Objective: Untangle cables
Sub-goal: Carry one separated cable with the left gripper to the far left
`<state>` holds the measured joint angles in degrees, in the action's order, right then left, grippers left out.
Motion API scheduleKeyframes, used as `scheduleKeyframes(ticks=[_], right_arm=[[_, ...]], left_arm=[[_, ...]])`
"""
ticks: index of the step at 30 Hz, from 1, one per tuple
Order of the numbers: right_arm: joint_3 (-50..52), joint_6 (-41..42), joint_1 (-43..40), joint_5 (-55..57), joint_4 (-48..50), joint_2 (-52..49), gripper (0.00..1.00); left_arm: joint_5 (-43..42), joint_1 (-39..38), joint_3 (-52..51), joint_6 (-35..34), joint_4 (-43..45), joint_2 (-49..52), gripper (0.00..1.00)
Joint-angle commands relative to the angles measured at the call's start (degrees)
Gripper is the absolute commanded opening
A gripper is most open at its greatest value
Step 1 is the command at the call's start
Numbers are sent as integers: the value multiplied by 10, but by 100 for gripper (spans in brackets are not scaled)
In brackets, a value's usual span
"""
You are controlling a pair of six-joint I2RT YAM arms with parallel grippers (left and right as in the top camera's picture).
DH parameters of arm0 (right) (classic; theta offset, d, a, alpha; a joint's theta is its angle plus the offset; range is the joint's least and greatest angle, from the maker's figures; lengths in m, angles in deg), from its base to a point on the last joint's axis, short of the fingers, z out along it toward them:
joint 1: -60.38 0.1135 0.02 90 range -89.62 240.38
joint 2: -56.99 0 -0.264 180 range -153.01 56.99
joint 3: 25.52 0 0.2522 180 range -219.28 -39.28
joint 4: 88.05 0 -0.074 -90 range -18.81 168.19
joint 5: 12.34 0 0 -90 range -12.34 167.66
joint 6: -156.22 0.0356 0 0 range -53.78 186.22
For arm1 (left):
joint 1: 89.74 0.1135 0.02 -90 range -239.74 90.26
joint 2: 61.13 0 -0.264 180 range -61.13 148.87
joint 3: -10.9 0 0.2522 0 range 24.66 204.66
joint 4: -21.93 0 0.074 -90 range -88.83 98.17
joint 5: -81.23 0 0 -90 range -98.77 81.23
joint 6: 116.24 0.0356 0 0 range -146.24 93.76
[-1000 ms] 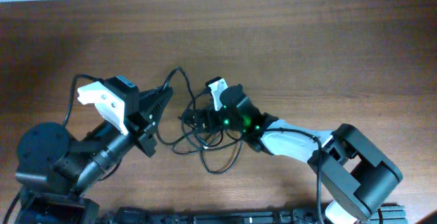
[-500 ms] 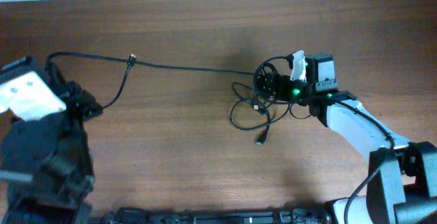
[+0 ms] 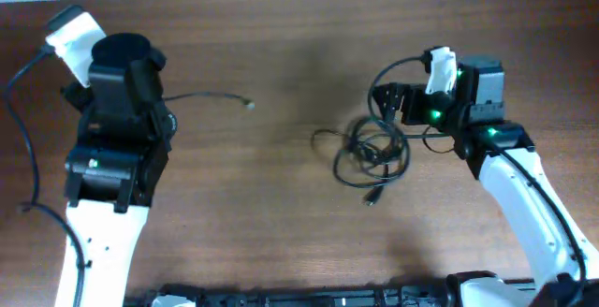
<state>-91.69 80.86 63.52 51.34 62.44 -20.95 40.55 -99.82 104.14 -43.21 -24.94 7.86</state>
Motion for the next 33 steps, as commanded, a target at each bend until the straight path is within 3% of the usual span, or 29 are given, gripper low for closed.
scheduleKeyframes(ticks=[1,3,6,7,10,12,14,17,23,25,26,29,31,32,33], right_arm=[[-7,-7,70,23,-62,6,99],[-7,-7,118,120,-129,6,99],[-7,-7,137,120,-138,6,99],[-7,-7,137,120,-142,6,99],[-7,-7,137,120,-143,6,99],[-7,-7,137,120,-143,6,99],[-7,-7,137,120,-143,6,99],[-7,-7,137,120,-143,6,99],[-7,-7,137,120,-143,6,99],[-7,-7,137,120,-143,6,99],[-7,-7,137,120,-143,6,99],[-7,-7,137,120,-143,6,99],[-7,-7,137,120,-143,6,99],[-7,-7,137,120,-143,6,99],[-7,-7,137,120,-143,6,99]], left_arm=[[-1,10,9,-6,5,24,0],[-37,63,9,-6,18,39,0],[-190,185,9,-5,99,76,0],[-207,205,9,7,132,87,0],[-217,255,9,106,341,143,0],[-218,271,9,109,468,183,0],[-217,276,9,109,522,213,0],[-262,289,9,105,506,298,0],[-266,347,9,71,454,490,0],[-284,359,9,36,436,525,0],[-310,367,9,-22,411,548,0],[-413,372,9,-43,409,587,2],[-414,373,9,-43,391,602,11],[-414,373,10,-42,385,602,33],[-414,373,22,-42,372,597,89]])
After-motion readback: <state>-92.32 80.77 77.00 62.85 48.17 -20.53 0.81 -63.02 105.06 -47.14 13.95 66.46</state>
